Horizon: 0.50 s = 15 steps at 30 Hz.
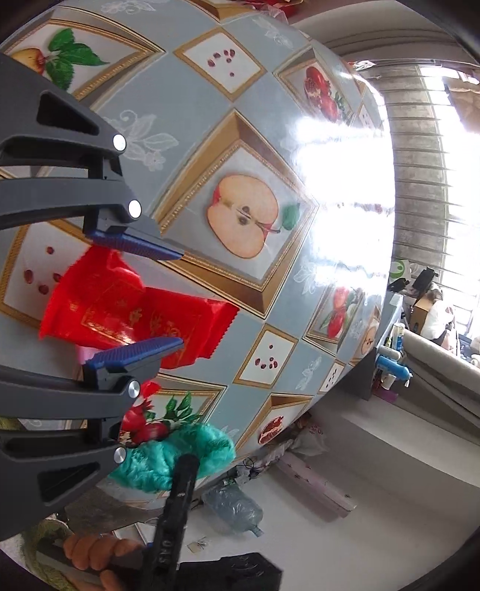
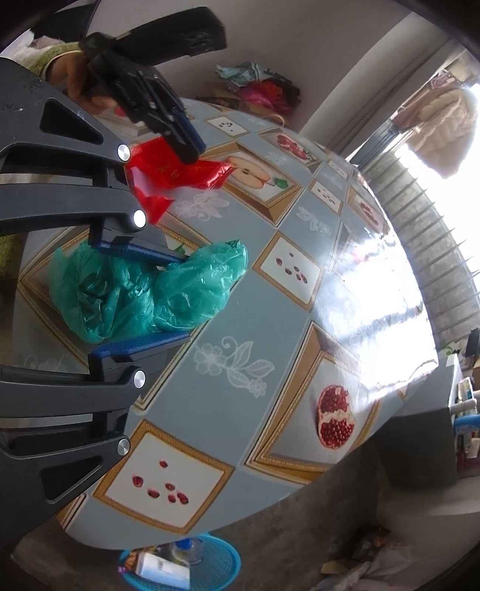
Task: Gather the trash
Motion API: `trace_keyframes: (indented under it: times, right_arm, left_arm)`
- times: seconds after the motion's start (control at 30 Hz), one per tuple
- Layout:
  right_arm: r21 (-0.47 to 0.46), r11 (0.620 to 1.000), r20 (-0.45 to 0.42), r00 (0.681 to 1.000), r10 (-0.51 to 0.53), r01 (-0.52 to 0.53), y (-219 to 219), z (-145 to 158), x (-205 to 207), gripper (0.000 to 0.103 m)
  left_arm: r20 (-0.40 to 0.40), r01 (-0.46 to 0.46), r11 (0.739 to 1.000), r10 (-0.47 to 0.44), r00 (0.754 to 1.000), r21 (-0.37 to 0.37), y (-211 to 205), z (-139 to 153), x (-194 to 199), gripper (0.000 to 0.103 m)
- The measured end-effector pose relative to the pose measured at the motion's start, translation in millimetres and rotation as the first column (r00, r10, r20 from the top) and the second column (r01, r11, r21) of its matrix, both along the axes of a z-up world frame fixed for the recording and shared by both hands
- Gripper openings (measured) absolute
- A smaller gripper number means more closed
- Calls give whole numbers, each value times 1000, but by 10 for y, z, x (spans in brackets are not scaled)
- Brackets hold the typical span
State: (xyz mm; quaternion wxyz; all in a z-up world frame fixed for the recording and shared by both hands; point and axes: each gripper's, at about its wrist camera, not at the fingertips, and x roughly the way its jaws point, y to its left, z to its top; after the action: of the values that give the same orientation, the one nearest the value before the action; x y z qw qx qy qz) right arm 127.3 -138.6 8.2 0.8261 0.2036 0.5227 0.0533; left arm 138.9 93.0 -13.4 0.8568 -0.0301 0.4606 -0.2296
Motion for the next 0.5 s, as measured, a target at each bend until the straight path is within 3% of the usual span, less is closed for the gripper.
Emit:
trace_keyframes:
  times: [0.4, 0.5]
  right_arm:
    - [1, 1000, 0, 1000, -30, 30, 2, -1, -24, 33]
    - [6, 999, 1, 999, -33, 33, -4, -8, -25, 33]
  left_arm:
    - [14, 59, 990, -61, 998, 129, -356, -123, 57, 42]
    - [33, 58, 984, -65, 997, 166, -411, -132, 25, 36]
